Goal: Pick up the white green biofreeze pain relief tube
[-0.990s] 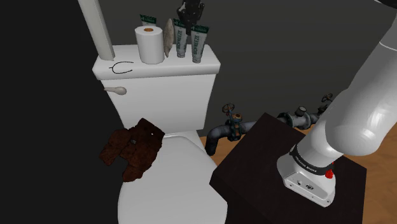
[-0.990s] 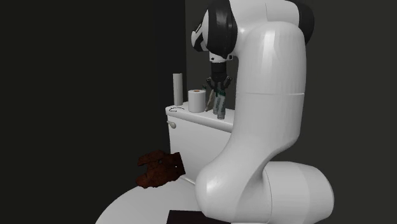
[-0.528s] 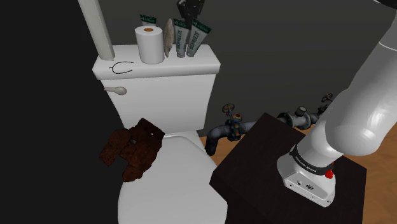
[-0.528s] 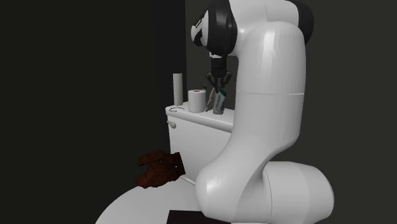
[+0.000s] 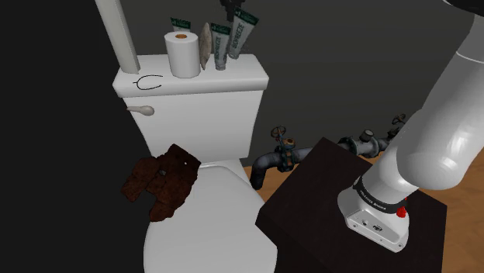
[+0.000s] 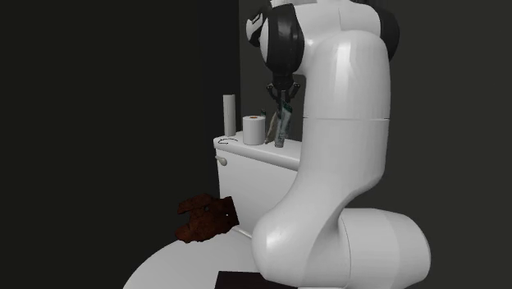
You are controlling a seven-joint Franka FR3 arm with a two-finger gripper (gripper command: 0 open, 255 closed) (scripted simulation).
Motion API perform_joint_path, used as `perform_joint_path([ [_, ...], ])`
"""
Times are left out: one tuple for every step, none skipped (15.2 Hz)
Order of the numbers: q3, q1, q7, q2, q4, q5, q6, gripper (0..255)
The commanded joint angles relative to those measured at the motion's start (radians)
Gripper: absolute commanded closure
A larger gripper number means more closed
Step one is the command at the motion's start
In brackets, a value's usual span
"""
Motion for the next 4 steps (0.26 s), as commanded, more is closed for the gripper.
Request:
perform_joint_path([
  [0.000, 0.001, -0.002, 0.010, 0.045, -0.001, -0.035, 255],
  [0.000, 0.001, -0.003, 0.016, 0.067, -0.001, -0.051, 255],
  [0.000, 0.001, -0.003, 0.016, 0.070, -0.001, -0.054, 255],
  [0.000, 0.001, -0.003, 0.017, 0.071, -0.001, -0.054, 255],
])
